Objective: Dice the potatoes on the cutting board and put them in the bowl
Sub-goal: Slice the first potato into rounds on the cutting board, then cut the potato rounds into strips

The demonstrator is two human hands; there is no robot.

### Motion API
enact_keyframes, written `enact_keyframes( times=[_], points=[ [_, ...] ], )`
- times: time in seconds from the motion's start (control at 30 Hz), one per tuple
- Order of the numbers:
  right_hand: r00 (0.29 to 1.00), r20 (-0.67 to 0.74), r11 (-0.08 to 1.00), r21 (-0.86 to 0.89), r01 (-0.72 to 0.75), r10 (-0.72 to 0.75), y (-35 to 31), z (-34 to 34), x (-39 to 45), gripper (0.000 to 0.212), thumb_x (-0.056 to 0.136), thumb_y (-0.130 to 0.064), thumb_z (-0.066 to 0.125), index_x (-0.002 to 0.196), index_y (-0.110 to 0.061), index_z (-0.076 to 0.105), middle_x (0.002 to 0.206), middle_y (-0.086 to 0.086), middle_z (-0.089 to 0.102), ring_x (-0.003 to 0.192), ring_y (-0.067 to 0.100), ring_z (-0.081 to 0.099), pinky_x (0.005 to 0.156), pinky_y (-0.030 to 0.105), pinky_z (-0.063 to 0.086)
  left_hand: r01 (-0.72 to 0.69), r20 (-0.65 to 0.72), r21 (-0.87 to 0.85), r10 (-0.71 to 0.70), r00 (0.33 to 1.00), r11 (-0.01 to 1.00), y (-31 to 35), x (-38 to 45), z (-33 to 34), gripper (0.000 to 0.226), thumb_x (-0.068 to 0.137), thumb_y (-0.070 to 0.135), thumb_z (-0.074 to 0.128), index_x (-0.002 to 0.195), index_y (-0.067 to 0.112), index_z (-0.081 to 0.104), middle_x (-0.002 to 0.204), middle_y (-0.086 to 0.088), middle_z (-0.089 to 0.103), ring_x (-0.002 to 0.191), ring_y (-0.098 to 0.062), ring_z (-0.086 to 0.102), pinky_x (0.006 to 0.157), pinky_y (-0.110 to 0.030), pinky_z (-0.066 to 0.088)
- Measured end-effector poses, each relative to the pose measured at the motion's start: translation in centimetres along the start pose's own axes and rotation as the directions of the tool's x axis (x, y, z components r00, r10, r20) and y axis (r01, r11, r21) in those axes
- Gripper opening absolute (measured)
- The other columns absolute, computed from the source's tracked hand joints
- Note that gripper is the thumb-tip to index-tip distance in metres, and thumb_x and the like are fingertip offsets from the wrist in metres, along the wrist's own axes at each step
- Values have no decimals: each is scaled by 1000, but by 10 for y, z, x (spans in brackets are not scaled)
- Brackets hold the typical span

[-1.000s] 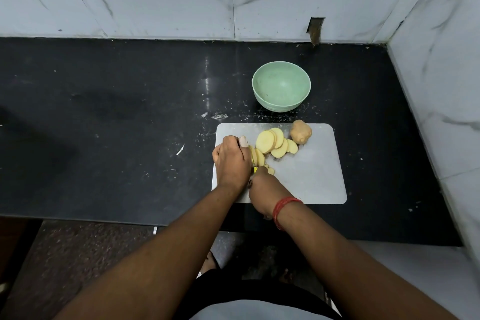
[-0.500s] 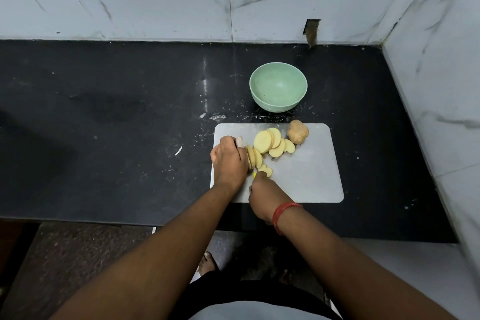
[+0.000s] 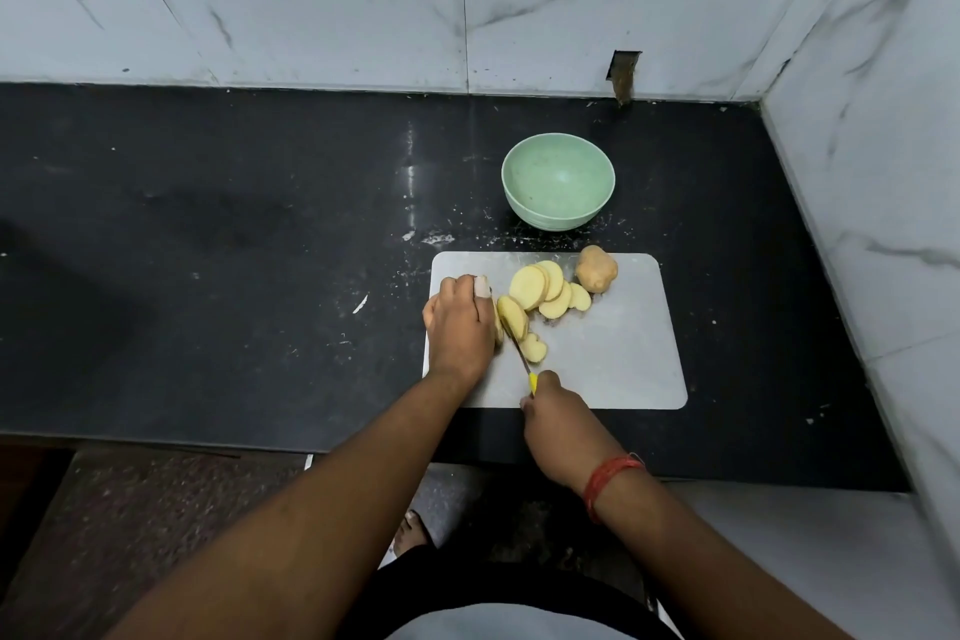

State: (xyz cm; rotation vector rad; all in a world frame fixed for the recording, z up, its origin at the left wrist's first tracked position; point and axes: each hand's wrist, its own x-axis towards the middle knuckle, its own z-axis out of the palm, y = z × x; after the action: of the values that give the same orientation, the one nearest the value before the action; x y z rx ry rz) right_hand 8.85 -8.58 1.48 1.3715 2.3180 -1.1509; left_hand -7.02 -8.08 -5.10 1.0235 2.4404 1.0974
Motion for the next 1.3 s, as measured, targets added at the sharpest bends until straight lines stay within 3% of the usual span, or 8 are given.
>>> enact_keyframes(
  times=[0.23,0.4,0.63,0.83,0.97,1.13,1.2,1.3],
  points=[
    [987,-148,993,81,83,-71,-13,-2,13,20,103,-25,40,113,-7,40,83,6,53,74,23,55,62,33,39,11,-3,-52,-11,1000,999,1,-2,-4,31,110,31,36,83,19,45,90,0,46,89,-21,42,106,-48,34],
    [967,-232,984,114,134,-105,-29,-3,33,31,99,-23,49,122,-6,37,102,16,64,91,34,62,70,38,49,17,-11,-89,-18,1000,996,-2,-4,-5,32,108,39,40,81,22,42,89,3,46,89,-23,46,99,-50,39],
    [941,-322,986,92,138,-102,-31,-8,46,16,97,-20,47,108,-8,45,98,16,63,88,34,60,64,36,42,51,-5,-220,-54,999,974,-3,-4,-12,59,101,64,28,72,15,46,74,-4,55,76,-29,51,80,-53,46],
    [936,-350,894,429,132,30,-15,-23,49,13,95,-26,55,104,-17,57,96,1,67,89,21,63,76,32,50,145,37,-441,-143,989,886,3,-10,-18,58,96,72,30,81,25,60,76,8,65,76,-21,63,78,-51,55],
    [923,-352,766,633,113,155,5,-40,44,7,94,-25,57,89,-20,57,77,-2,63,69,19,59,67,31,46,28,9,-354,-27,1000,935,3,-10,-15,56,101,64,29,84,19,57,81,6,65,79,-21,61,77,-52,53],
    [775,-630,988,98,122,-33,39,-53,27,13,97,-27,50,96,-14,48,66,1,51,61,24,52,53,34,38,-425,49,39,423,905,904,13,-16,-12,36,104,40,34,87,15,54,88,1,53,84,-23,48,90,-47,42],
    [782,-606,987,-144,74,-147,48,-48,26,17,98,-28,48,100,-11,45,63,2,45,61,34,54,50,35,34,-564,108,117,554,825,817,15,-22,-4,36,105,39,39,95,11,60,96,-3,57,92,-27,53,105,-48,38],
    [826,-539,979,-191,69,-164,56,-39,24,19,97,-31,48,97,-13,41,66,7,50,67,39,57,51,36,31,-695,164,159,675,719,702,18,-31,5,38,106,39,39,101,13,66,105,-2,61,102,-25,56,118,-50,29]
  ],
)
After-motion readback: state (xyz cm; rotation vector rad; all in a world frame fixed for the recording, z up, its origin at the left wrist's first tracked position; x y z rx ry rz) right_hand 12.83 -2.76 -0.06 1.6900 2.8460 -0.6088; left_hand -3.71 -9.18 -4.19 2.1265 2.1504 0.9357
